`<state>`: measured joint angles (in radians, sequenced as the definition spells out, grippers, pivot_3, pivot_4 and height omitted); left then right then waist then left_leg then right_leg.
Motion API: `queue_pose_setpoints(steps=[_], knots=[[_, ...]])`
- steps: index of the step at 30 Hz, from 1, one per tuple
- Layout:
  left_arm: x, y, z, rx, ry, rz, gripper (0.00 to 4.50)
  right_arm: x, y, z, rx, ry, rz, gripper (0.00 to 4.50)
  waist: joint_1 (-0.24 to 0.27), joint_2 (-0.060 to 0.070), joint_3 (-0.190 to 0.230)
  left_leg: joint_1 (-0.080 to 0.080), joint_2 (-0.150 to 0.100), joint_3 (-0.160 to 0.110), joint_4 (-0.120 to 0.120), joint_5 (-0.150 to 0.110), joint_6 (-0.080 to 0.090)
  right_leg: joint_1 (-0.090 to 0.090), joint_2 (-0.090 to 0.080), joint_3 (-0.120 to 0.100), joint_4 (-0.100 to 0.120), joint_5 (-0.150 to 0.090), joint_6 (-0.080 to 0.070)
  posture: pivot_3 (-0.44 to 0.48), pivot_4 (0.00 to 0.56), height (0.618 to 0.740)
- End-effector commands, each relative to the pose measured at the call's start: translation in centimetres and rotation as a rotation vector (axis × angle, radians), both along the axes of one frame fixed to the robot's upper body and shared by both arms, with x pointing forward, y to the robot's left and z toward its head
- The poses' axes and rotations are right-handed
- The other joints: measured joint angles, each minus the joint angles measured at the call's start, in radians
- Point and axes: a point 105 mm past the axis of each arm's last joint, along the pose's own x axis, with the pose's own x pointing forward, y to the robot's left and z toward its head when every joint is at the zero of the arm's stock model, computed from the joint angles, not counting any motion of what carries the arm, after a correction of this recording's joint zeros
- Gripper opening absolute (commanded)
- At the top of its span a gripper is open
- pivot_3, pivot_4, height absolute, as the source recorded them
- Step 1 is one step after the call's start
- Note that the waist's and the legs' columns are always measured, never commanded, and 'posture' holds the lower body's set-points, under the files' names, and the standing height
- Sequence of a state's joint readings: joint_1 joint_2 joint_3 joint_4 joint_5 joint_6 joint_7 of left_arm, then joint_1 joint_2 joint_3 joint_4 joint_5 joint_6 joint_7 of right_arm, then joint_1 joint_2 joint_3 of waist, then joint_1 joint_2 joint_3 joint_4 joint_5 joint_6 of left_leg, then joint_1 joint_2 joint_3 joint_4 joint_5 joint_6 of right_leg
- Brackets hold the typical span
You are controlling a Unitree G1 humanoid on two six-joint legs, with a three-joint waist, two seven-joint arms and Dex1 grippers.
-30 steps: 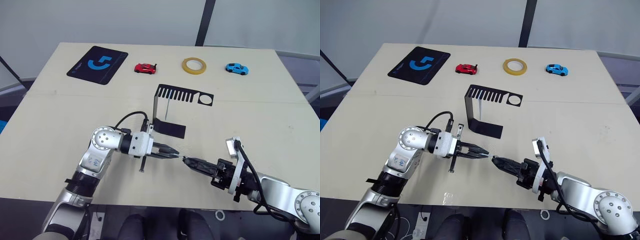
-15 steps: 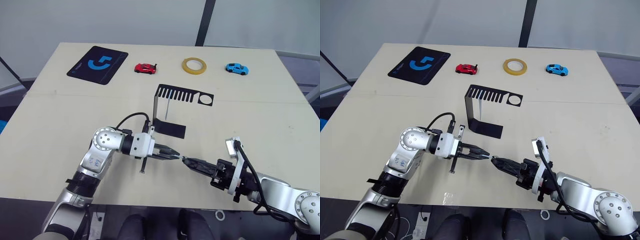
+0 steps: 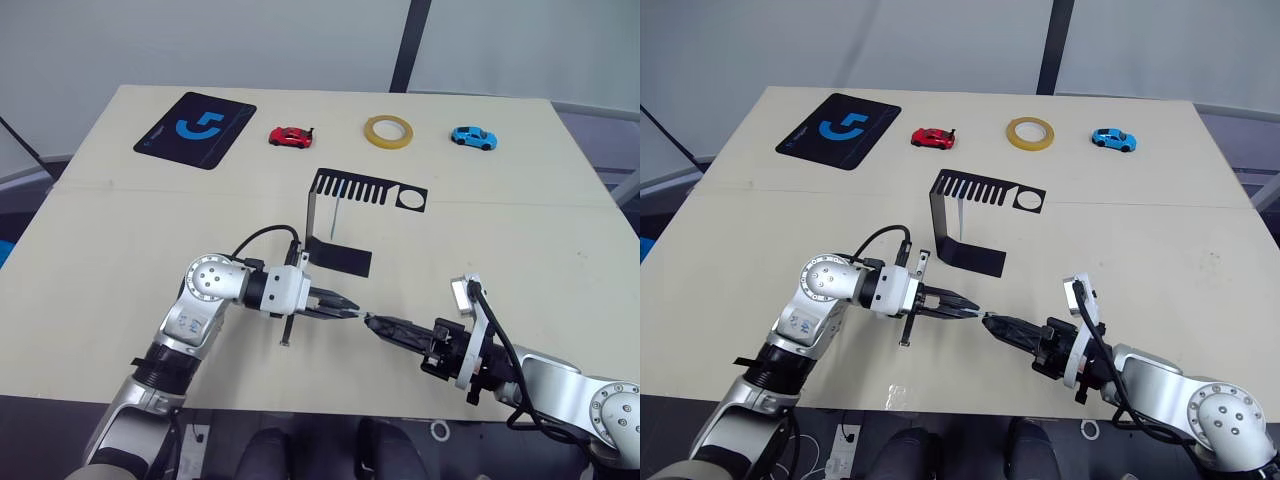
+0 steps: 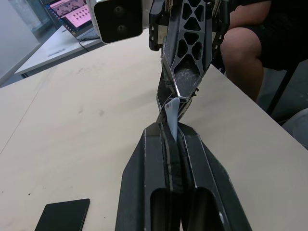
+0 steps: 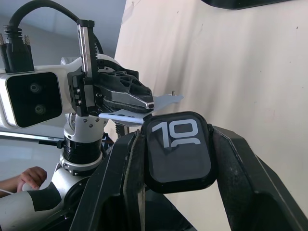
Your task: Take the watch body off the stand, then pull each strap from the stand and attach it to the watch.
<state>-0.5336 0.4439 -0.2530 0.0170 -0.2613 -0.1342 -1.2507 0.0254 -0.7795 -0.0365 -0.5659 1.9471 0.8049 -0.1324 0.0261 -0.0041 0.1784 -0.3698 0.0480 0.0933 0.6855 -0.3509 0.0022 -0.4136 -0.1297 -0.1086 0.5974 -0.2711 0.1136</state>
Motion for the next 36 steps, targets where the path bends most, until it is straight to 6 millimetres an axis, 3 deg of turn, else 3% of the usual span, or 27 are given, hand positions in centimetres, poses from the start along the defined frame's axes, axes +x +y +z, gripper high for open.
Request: queue_pose_setpoints(steps=[1,36], knots=[[-0.1,0.0,0.0,0.0,-0.01,-0.001,0.0,-0.6,0.6,0.8,0.034,-0.02,0.025,1.62,0.0,0.0,0.0,0.0,0.0,0.0,0.0,0.0,0.0,0.0,0.0,0.0,0.0,0.0,0.0,0.0,0.15,0.737],[-0.8,-1.5,1.0,0.053,-0.044,-0.017,0.0,-0.7,0.7,0.5,0.027,-0.007,0.029,1.62,0.0,0.0,0.0,0.0,0.0,0.0,0.001,0.0,0.0,0.0,0.0,0.0,0.001,0.0,0.0,0.0,0.15,0.737]])
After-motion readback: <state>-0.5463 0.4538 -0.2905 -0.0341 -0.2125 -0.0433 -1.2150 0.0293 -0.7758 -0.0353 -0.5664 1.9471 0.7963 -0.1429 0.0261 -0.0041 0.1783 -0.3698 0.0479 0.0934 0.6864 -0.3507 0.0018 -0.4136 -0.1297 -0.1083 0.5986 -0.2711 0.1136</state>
